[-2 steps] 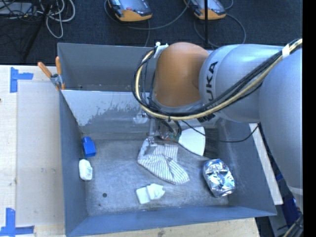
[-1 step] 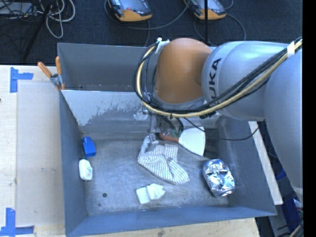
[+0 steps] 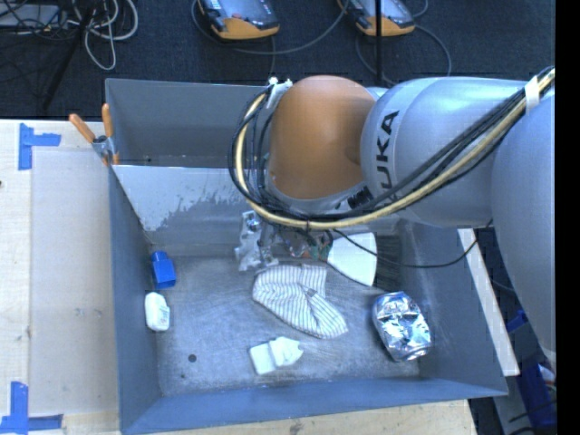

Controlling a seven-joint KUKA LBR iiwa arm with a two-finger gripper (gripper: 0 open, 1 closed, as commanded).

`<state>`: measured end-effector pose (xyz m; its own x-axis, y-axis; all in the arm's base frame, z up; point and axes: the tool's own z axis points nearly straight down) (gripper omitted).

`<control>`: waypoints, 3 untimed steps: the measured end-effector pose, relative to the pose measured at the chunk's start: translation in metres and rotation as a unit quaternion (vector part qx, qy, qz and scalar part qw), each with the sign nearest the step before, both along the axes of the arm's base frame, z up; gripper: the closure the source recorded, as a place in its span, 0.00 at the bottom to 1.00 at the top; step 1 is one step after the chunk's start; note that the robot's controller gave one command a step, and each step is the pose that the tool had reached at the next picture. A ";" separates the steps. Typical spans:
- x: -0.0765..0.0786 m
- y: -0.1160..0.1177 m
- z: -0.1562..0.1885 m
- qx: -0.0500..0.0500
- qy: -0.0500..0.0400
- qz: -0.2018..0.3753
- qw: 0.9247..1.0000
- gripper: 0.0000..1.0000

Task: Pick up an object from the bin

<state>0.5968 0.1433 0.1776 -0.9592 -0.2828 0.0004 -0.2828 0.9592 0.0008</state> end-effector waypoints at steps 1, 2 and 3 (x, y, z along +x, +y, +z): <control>0.000 0.000 0.000 0.000 0.000 -0.001 1.000 1.00; -0.001 0.003 -0.003 0.000 -0.002 0.000 1.000 1.00; -0.011 0.027 -0.033 0.000 0.000 -0.001 1.000 0.00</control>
Offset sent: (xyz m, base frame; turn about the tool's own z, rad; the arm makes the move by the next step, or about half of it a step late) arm -0.0129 0.0250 -0.0240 -0.0168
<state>0.5861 0.1699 0.1442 -0.9599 -0.2804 0.0010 -0.2804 0.9599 0.0006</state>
